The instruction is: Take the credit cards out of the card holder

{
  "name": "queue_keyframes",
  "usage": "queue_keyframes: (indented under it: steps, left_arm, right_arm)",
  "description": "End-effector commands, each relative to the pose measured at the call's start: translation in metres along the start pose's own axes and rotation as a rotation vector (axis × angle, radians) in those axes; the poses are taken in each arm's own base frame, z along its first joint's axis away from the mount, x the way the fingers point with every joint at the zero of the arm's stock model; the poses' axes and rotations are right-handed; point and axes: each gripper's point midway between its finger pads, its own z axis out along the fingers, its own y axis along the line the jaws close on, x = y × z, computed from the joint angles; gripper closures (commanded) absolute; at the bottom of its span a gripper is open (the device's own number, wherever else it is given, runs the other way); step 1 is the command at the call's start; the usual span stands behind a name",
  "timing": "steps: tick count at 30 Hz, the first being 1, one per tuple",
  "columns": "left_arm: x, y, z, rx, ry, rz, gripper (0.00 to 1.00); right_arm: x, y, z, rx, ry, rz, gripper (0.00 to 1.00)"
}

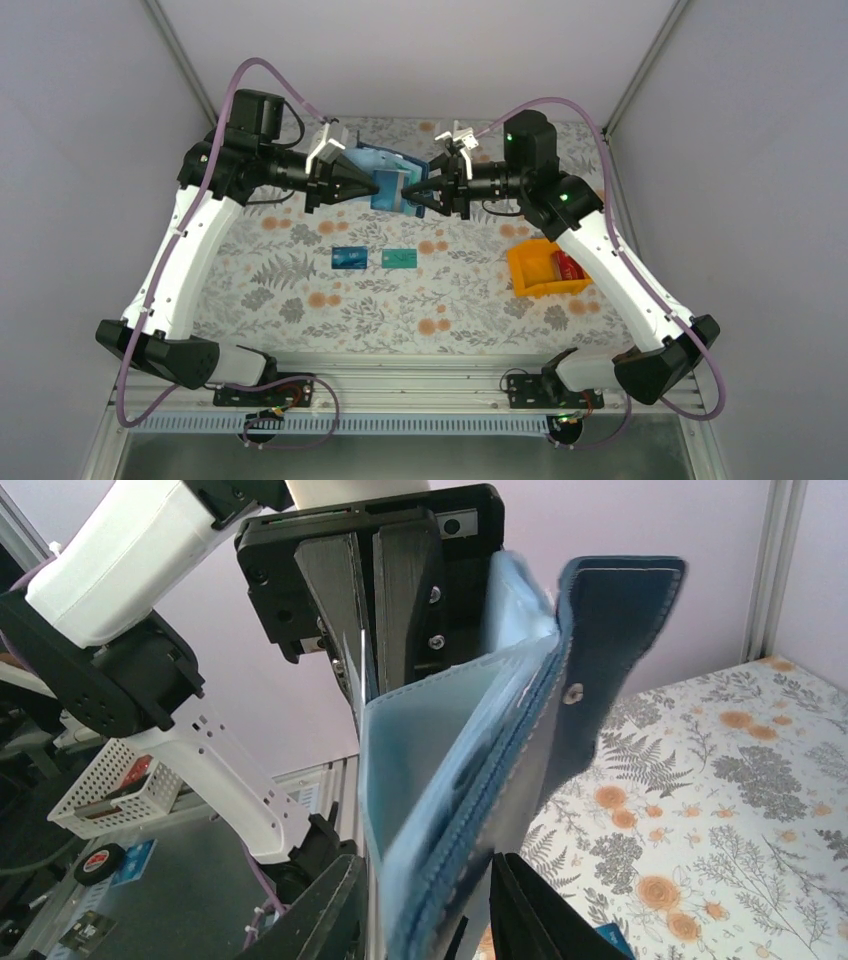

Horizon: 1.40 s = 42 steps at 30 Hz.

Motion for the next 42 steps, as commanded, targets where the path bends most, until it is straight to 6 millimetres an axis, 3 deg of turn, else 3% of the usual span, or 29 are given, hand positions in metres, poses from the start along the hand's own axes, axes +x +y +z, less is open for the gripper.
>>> queue_keyframes:
  steps: [1, 5, 13, 14, 18, 19, 21, 25, 29, 33, 36, 39, 42]
  left_arm:
    - [-0.011, -0.008, -0.003, 0.025, -0.034, 0.032, 0.98]
    - [-0.01, -0.006, -0.004, 0.017, -0.03, 0.031, 0.98]
    - [-0.01, -0.003, -0.007, 0.005, -0.033, 0.027, 0.98]
    - [-0.01, -0.003, -0.007, 0.007, -0.034, 0.026, 0.98]
    - [-0.009, -0.005, -0.007, 0.018, -0.04, 0.023, 0.98]
    - [-0.009, -0.006, -0.007, 0.021, -0.04, 0.022, 0.98]
    - [-0.006, -0.006, -0.006, 0.027, -0.04, 0.01, 0.98]
    - [-0.002, -0.007, -0.006, 0.024, -0.033, 0.004, 0.86]
    - [0.001, -0.009, -0.006, 0.019, -0.026, 0.012, 0.85]
    - [0.0, -0.01, -0.006, 0.025, -0.029, 0.015, 0.88]
    - [0.001, -0.01, -0.006, 0.026, -0.028, 0.014, 0.97]
    - [0.003, -0.011, -0.006, 0.024, -0.022, 0.021, 0.98]
    - [0.012, 0.003, -0.005, -0.041, 0.014, 0.008, 0.98]
  right_arm:
    - [-0.002, 0.002, -0.004, 0.0, -0.001, -0.029, 0.67]
    - [-0.002, 0.008, -0.009, 0.004, -0.012, -0.055, 0.61]
    - [0.0, 0.007, -0.016, 0.035, -0.009, -0.064, 0.58]
    - [0.001, 0.006, -0.016, 0.037, -0.01, -0.064, 0.6]
    - [-0.002, 0.005, -0.015, 0.033, -0.022, -0.05, 0.94]
    - [-0.003, 0.005, -0.015, 0.03, -0.022, -0.048, 0.96]
    - [-0.004, 0.006, -0.016, 0.029, -0.025, -0.058, 0.96]
    - [-0.007, 0.005, -0.019, 0.039, -0.034, -0.072, 0.96]
    - [-0.008, 0.012, -0.022, 0.014, -0.04, -0.082, 0.96]
    - [-0.011, 0.014, -0.024, 0.007, -0.045, -0.087, 0.96]
    - [-0.012, 0.015, -0.025, 0.008, -0.045, -0.091, 0.96]
    - [-0.011, 0.013, -0.025, 0.012, -0.044, -0.085, 0.96]
    - [-0.009, 0.002, -0.026, 0.062, -0.042, -0.062, 0.96]
